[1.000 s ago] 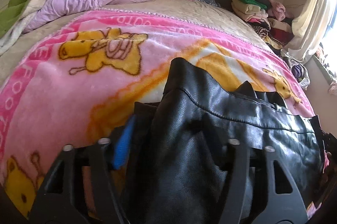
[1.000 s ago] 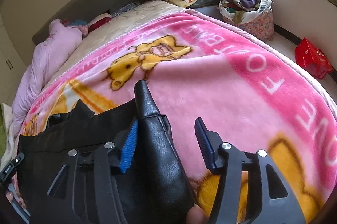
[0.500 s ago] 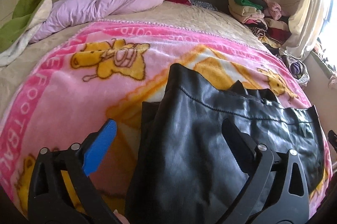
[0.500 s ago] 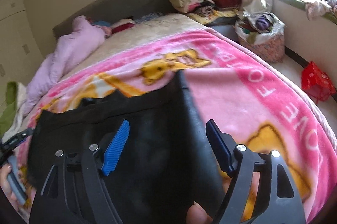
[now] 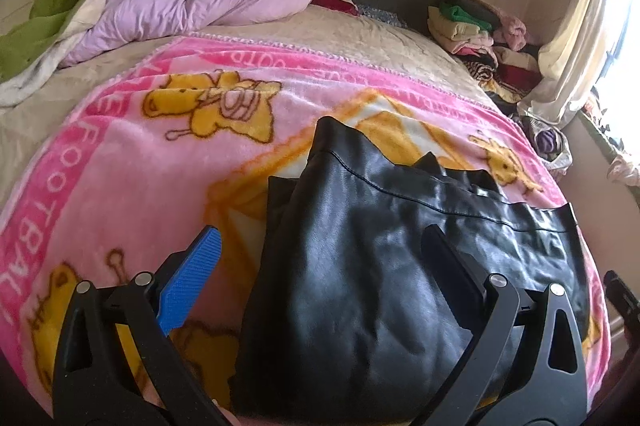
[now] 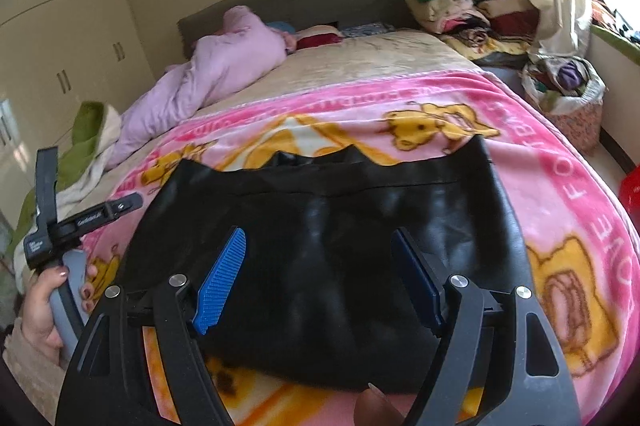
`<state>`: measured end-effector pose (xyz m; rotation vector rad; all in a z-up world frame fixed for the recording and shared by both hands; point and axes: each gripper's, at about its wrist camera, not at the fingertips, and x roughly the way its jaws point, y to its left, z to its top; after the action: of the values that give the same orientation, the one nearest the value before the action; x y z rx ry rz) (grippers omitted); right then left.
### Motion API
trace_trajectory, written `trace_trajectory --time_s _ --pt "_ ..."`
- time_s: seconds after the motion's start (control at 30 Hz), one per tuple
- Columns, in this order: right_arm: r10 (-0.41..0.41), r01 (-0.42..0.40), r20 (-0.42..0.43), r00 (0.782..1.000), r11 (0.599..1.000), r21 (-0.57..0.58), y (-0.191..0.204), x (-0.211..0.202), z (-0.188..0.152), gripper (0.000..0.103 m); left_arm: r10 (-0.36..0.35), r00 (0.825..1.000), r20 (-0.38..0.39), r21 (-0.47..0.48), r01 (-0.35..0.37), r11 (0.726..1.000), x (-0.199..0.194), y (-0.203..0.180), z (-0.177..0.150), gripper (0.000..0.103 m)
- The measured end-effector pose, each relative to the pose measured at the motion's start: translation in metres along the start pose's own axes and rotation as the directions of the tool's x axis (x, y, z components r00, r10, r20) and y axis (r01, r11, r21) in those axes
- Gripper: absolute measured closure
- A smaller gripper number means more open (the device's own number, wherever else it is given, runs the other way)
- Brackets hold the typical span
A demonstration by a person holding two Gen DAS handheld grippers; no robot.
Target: Fold large clothes
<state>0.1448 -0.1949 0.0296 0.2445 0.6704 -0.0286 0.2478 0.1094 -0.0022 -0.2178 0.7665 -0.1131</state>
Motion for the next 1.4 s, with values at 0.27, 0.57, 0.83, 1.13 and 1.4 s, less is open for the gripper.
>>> trace_trajectory --time_s 0.27,0.57,0.83,1.13,1.4 --pt "0.071 -0.078 -0.067 0.995 0.992 -0.097 0.042 0.012 -0.017 0.066 0.027 1.000 -0.009 0.016 -0.027 0.999 0.001 0.002 -0.002 0.009" --pt "0.105 -0.136 -0.208 0.972 0.981 -0.141 0.078 0.045 -0.052 0.094 0.013 0.997 -0.080 0.024 -0.011 1.000 0.028 0.009 -0.008 0.009" --pt "0.114 -0.140 -0.305 0.946 0.988 -0.066 0.064 0.084 -0.082 0.094 -0.002 0.981 -0.194 0.036 0.009 0.999 0.063 0.008 -0.022 0.010" --pt "0.101 -0.120 -0.216 0.971 0.990 -0.076 0.060 0.078 -0.011 0.095 -0.055 0.976 -0.211 -0.035 0.048 0.998 0.066 0.016 -0.025 0.010" --pt "0.028 -0.034 -0.226 0.974 0.999 -0.022 0.045 0.153 0.048 0.095 -0.076 0.971 -0.226 -0.045 0.067 0.997 0.065 0.027 -0.022 0.010"
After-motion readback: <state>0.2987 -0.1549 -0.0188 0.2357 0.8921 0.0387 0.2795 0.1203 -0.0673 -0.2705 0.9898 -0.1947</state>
